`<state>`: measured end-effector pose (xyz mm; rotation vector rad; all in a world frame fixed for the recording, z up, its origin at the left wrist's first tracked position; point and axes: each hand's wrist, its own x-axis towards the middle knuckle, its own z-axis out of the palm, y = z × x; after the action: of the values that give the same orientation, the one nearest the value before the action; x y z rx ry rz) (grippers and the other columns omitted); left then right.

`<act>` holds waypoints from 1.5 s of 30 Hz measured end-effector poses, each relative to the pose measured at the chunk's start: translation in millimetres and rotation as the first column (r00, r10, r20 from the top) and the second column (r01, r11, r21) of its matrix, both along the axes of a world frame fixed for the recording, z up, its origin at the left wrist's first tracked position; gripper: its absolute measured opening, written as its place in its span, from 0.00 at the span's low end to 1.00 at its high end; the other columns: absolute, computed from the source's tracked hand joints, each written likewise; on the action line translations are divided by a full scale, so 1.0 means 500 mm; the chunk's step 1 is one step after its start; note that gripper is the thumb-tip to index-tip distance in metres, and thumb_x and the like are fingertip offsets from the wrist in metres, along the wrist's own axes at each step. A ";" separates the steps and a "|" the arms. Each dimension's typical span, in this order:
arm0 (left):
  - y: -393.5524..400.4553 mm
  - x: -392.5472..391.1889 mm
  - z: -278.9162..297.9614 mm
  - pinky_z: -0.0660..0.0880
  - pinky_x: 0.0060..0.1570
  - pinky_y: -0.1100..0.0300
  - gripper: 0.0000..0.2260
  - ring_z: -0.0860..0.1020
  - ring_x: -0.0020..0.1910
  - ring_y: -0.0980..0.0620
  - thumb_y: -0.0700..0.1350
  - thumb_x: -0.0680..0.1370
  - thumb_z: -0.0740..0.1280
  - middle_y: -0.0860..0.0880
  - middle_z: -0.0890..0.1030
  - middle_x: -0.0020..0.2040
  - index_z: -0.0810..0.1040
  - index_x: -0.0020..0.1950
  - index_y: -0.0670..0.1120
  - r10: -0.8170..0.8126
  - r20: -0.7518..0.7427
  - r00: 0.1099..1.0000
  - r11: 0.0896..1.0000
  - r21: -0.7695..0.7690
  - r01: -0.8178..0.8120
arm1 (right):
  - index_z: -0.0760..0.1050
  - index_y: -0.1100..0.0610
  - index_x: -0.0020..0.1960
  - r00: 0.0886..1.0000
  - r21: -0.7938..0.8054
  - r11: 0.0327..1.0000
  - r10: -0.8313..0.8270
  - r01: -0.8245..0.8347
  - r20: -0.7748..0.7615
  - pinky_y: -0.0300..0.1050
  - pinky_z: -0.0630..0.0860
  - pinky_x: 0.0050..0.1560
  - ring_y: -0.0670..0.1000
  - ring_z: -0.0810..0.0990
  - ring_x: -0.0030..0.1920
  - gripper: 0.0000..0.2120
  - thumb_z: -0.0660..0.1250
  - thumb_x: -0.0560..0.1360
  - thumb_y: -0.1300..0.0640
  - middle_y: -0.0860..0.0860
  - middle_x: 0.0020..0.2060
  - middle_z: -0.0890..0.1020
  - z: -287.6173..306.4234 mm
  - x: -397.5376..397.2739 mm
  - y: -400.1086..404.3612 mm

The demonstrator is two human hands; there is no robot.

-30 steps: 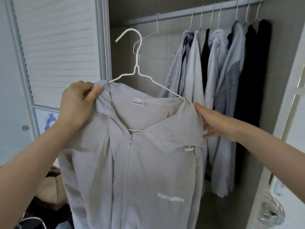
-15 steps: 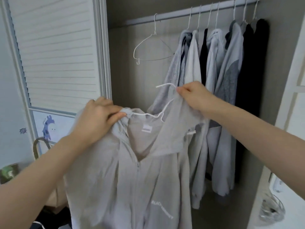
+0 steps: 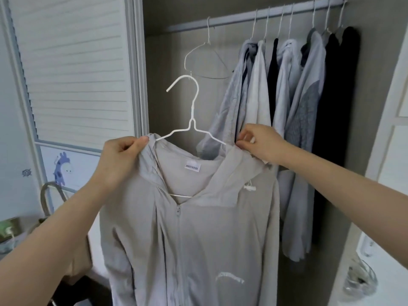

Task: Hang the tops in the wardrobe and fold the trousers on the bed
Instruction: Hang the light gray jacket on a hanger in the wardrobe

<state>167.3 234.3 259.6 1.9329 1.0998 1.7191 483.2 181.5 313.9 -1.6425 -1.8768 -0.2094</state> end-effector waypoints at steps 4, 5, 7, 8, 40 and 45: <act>0.005 -0.006 0.005 0.55 0.28 0.63 0.24 0.59 0.30 0.54 0.50 0.80 0.66 0.44 0.63 0.33 0.67 0.33 0.32 0.069 0.052 0.996 0.998 -0.018 -0.068 | 0.73 0.59 0.40 0.998 0.056 0.998 0.014 -0.011 -0.058 0.47 0.73 0.47 0.52 0.77 0.42 0.23 0.52 0.81 0.43 0.53 0.39 0.80 -0.009 -0.013 -0.067; 0.005 -0.005 0.007 0.55 0.27 0.63 0.25 0.58 0.29 0.55 0.50 0.80 0.66 0.44 0.61 0.32 0.66 0.33 0.33 0.081 0.068 0.994 0.997 -0.021 -0.080 | 0.70 0.57 0.37 0.999 -0.011 0.999 0.040 -0.040 -0.033 0.46 0.71 0.43 0.51 0.76 0.40 0.23 0.51 0.81 0.42 0.53 0.36 0.79 -0.019 -0.021 -0.087; 0.009 -0.003 0.014 0.56 0.28 0.62 0.24 0.59 0.29 0.54 0.50 0.80 0.66 0.44 0.61 0.32 0.66 0.33 0.33 0.083 0.111 0.990 0.996 -0.038 -0.079 | 0.67 0.55 0.37 0.995 -0.050 0.995 0.086 -0.084 0.051 0.41 0.67 0.36 0.49 0.73 0.36 0.18 0.55 0.81 0.46 0.50 0.32 0.74 -0.035 -0.025 -0.101; 0.009 0.002 0.017 0.58 0.30 0.60 0.24 0.59 0.31 0.52 0.50 0.80 0.66 0.44 0.61 0.33 0.66 0.33 0.33 0.060 0.134 0.989 0.997 -0.049 -0.053 | 0.67 0.56 0.38 0.993 -0.027 0.994 0.111 -0.109 0.049 0.38 0.65 0.34 0.47 0.72 0.35 0.15 0.56 0.82 0.51 0.49 0.32 0.73 -0.037 -0.024 -0.100; 0.063 0.164 0.179 0.61 0.72 0.52 0.29 0.66 0.73 0.55 0.66 0.77 0.57 0.57 0.67 0.74 0.62 0.77 0.57 -0.553 -0.163 0.817 0.823 -0.261 0.504 | 0.76 0.64 0.60 0.028 0.286 0.892 0.316 -0.351 -0.948 0.51 0.78 0.53 0.58 0.81 0.53 0.15 0.56 0.82 0.58 0.60 0.54 0.82 0.174 -0.143 -0.145; 0.034 0.152 0.167 0.62 0.73 0.46 0.32 0.70 0.71 0.54 0.72 0.72 0.62 0.60 0.72 0.70 0.64 0.74 0.63 -0.774 -0.026 0.632 0.610 -0.295 0.735 | 0.73 0.65 0.60 0.028 0.289 0.903 0.313 -0.318 -0.949 0.54 0.75 0.61 0.59 0.78 0.57 0.13 0.56 0.82 0.59 0.62 0.59 0.78 0.234 -0.190 -0.030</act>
<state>243.5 251.4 343.3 1.9532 0.3672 0.9077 388.3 166.3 430.9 -0.7609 -0.9754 0.9433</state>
